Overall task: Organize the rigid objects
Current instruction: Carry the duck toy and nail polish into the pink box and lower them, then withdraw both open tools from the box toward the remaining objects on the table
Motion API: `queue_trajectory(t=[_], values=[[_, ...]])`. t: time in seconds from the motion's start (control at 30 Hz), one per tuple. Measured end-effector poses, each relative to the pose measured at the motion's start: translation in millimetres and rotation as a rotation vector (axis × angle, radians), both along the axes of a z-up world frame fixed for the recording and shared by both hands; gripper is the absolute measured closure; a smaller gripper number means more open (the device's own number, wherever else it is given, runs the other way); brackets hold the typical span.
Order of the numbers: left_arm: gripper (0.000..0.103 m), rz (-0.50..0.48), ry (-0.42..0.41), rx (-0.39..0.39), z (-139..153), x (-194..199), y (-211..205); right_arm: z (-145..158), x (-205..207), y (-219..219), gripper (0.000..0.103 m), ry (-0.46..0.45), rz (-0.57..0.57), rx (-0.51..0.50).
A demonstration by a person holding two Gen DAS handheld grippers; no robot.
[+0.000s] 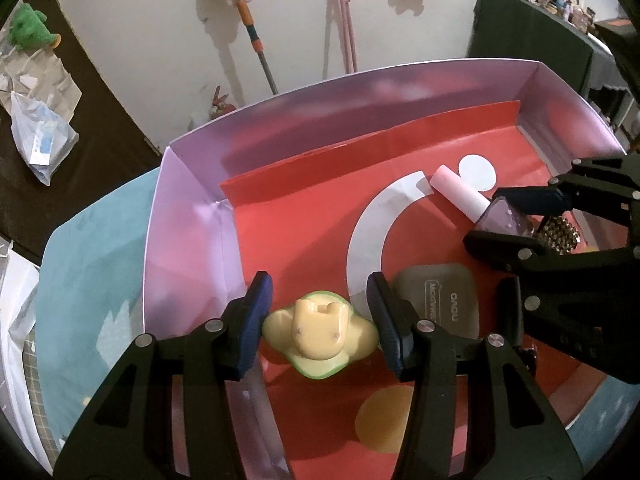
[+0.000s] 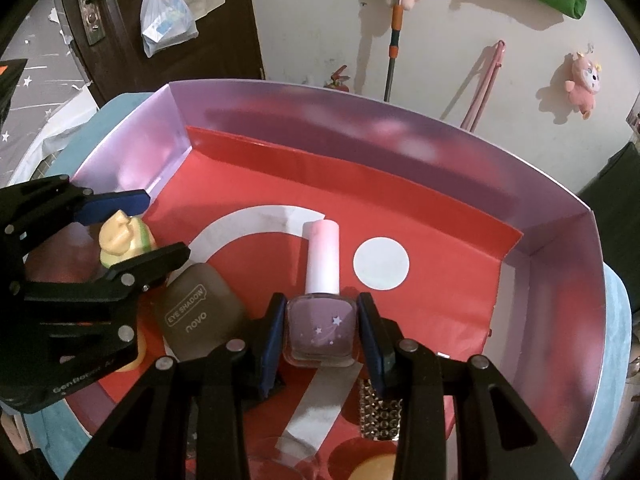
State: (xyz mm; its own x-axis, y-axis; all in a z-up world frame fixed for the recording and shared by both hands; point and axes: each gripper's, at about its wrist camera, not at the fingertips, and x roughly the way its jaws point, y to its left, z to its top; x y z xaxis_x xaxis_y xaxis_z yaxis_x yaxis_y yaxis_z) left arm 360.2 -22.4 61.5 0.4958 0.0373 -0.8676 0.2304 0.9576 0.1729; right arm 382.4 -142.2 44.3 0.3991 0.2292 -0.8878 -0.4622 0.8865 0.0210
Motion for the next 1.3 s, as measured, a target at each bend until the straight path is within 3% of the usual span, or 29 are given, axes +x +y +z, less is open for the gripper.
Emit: queue_trajectory(t=[0.33, 0.5, 0.7, 0.87, 0.93, 1.0, 1.17, 1.23, 1.3], values=[[0.054, 0.001, 0.011, -0.029, 5.1, -4.3, 2.4, 0.0, -0.1, 0.5, 0.063, -0.001, -0.004, 0.002], [0.042, -0.004, -0.006, -0.033, 9.6, -8.7, 3.7, 3.5, -0.8, -2.8, 0.055, -0.013, -0.006, 0.002], [0.041, 0.007, -0.03, -0.065, 21.9, -17.8, 7.4, 15.1, -7.6, -10.6, 0.05, -0.034, -0.018, 0.023], [0.037, 0.016, -0.067, -0.104, 41.7, -33.7, 11.5, 37.0, -24.0, -21.6, 0.044, -0.076, -0.029, 0.055], [0.03, 0.016, -0.097, -0.128, 52.5, -45.4, 14.4, 47.7, -31.6, -25.5, 0.038, -0.098, -0.033, 0.065], [0.03, 0.016, -0.128, -0.138, 60.7, -55.0, 17.8, 61.7, -42.8, -30.2, 0.029, -0.125, -0.04, 0.085], [0.027, 0.009, -0.199, -0.187, 86.2, -86.3, 21.6, 94.8, -72.7, -40.7, 0.02, -0.187, -0.055, 0.123], [0.019, 0.003, -0.224, -0.208, 95.0, -99.7, 22.3, 108.1, -88.3, -45.6, 0.017, -0.218, -0.059, 0.139], [0.019, -0.003, -0.261, -0.217, 104.0, -116.6, 23.8, 122.4, -104.5, -50.6, 0.011, -0.25, -0.06, 0.147]])
